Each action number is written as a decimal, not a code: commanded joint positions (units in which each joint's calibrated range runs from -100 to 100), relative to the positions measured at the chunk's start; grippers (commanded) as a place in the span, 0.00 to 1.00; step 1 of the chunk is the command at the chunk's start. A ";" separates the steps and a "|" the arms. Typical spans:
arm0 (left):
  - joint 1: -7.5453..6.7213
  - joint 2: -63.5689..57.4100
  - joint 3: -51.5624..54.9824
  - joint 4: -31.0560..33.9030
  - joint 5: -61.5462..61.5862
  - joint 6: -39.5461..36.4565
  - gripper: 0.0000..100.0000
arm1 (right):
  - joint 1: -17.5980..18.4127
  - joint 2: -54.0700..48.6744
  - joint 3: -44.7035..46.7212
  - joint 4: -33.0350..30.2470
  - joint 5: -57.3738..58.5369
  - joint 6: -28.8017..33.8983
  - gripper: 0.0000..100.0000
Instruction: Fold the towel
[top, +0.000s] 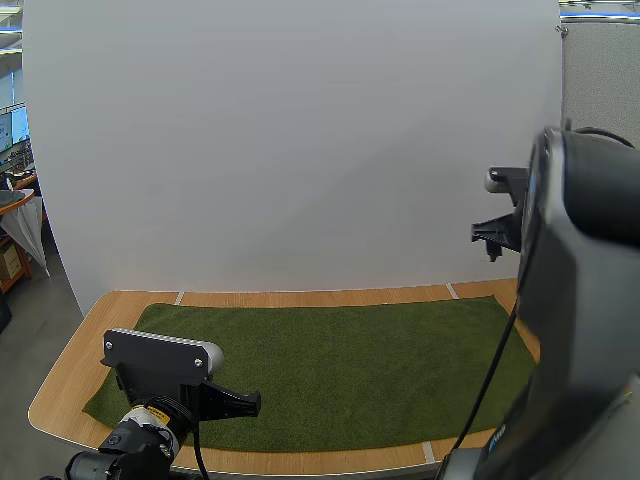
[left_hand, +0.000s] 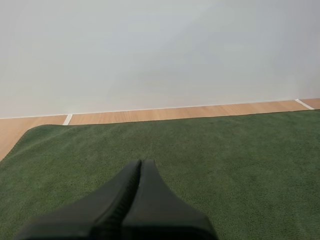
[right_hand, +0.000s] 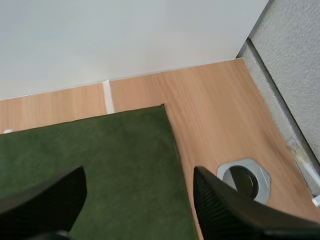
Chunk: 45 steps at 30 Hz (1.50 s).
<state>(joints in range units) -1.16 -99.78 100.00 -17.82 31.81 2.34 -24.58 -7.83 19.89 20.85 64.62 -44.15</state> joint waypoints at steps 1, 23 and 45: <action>-0.18 -0.22 0.00 0.01 -0.47 -0.39 0.00 | -2.28 6.71 -6.85 5.49 4.62 -8.69 1.00; -0.18 -0.22 0.00 0.01 -0.47 -0.39 0.00 | -1.21 34.68 -32.58 14.01 18.80 -21.10 1.00; -0.18 -0.22 0.00 0.01 -0.47 -0.39 0.00 | -0.82 50.32 -48.07 12.24 28.52 -19.88 1.00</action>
<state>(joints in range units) -1.16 -99.78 100.00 -17.82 31.81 2.34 -25.44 42.35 -27.70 32.98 91.94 -63.28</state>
